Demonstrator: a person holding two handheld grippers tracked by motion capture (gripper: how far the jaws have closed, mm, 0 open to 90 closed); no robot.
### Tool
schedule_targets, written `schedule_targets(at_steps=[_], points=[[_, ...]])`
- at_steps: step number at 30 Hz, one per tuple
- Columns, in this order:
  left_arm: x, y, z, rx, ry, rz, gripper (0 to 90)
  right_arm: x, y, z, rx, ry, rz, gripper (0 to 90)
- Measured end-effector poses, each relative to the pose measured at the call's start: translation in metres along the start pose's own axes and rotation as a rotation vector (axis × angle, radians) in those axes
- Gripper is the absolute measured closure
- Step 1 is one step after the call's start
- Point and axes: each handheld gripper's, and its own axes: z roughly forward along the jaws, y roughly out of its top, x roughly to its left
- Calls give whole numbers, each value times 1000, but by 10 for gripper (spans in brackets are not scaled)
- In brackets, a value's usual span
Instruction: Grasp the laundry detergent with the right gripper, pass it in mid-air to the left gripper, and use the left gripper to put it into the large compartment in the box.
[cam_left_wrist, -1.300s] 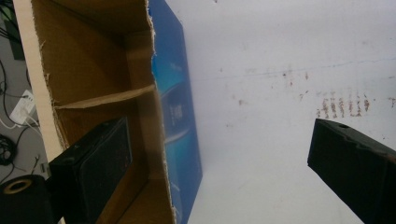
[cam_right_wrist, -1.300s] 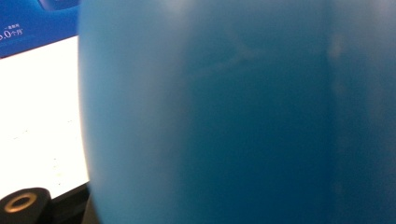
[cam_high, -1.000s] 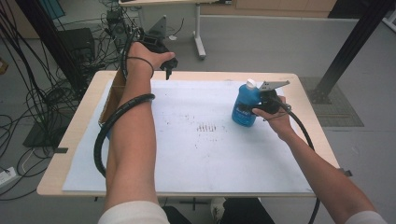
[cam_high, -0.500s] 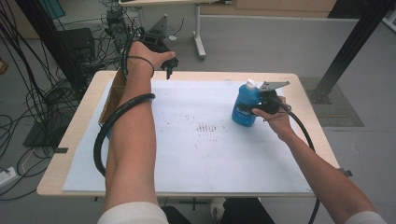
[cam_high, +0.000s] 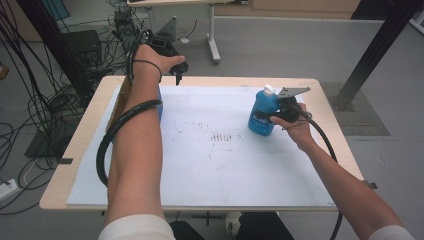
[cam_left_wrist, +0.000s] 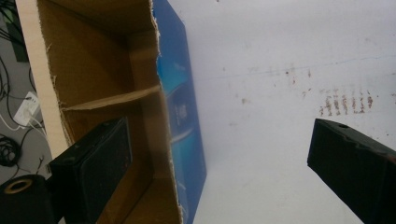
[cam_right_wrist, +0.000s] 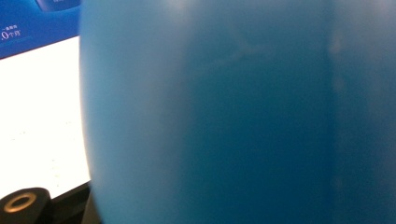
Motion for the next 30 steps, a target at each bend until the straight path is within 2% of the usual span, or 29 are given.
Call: schedule_targets(at_steps=[12,15,21,24,27,28,29,30], points=[[2,0,-5,-11,-9,24,68,0,1,-3,13,-22,9,451],[2,-1,-6,-11,-15,32,69,-2,3,-9,-2,-21,33,451],[-1,-1,-14,-26,-28,75,68,-1,10,-18,14,-31,28,451],[-3,-1,-19,-35,-33,97,68,1,13,-22,28,-33,38,451],[-6,-1,-26,-41,-40,139,67,6,18,-25,56,-38,56,451],[-6,-1,-26,-41,-40,139,66,6,18,-25,56,-38,56,451],[-8,-2,-29,-46,-40,166,66,9,22,-27,68,-40,70,451],[-8,-2,-29,-46,-40,166,66,9,22,-27,68,-40,70,451]])
